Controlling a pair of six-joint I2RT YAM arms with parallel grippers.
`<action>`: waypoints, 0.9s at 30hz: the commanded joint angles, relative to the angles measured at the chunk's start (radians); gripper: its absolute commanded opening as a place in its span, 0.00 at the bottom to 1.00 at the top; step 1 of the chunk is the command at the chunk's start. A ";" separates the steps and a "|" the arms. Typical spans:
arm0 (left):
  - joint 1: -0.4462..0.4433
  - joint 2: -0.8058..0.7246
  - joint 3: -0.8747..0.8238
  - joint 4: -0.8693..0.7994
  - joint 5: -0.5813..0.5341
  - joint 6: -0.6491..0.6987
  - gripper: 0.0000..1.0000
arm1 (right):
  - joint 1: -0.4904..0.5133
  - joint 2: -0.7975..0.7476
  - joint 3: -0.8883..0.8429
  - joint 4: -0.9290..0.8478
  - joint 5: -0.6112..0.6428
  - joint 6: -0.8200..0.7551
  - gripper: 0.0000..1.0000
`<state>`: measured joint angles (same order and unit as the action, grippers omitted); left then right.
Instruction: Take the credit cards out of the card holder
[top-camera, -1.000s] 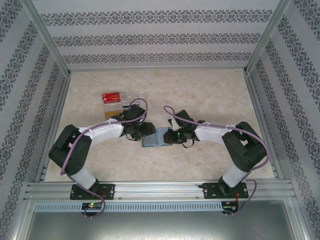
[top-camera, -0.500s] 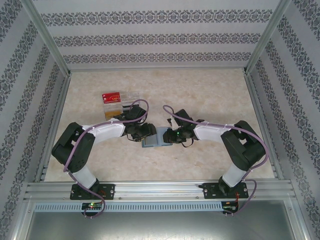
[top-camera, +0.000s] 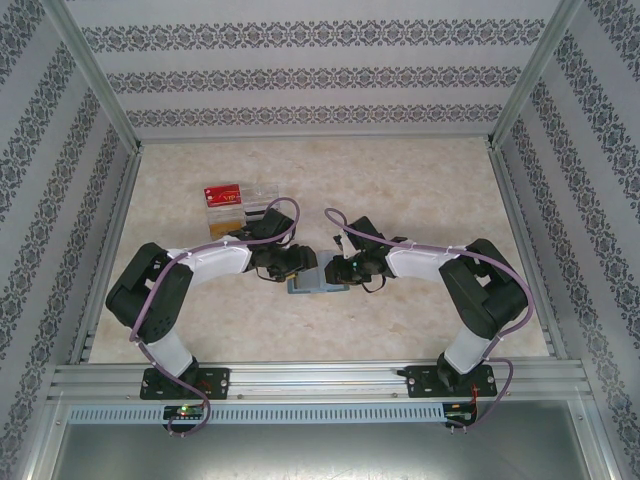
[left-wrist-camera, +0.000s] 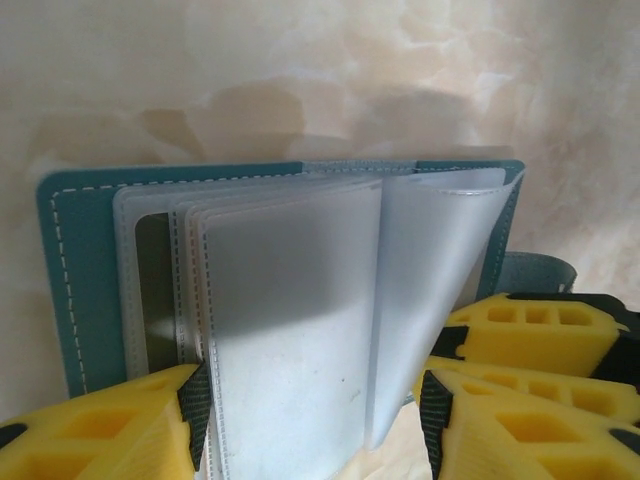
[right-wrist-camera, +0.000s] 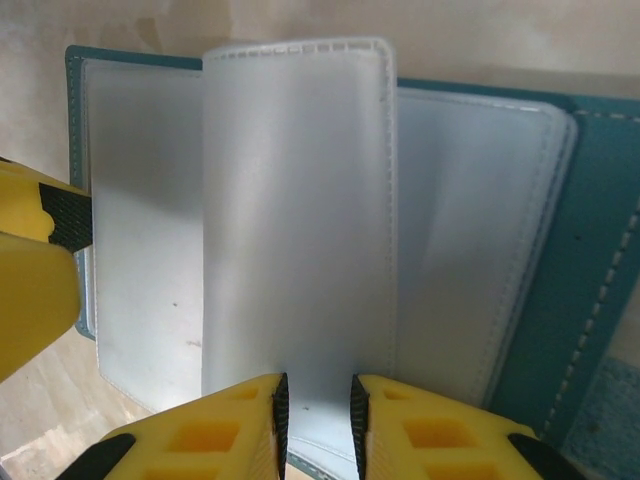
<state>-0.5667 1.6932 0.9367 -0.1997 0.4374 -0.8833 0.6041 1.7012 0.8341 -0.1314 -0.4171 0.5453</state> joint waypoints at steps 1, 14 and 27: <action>0.001 0.023 0.045 0.082 0.102 0.007 0.59 | -0.003 0.033 0.002 -0.047 0.009 -0.013 0.26; -0.001 0.042 0.057 0.121 0.137 -0.013 0.56 | -0.014 0.020 -0.009 -0.045 0.015 -0.007 0.26; -0.034 0.062 0.078 0.168 0.186 -0.023 0.53 | -0.056 -0.112 -0.099 0.050 0.039 0.026 0.24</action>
<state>-0.5774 1.7454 0.9794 -0.0784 0.5930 -0.8948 0.5640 1.6356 0.7666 -0.1055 -0.4110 0.5537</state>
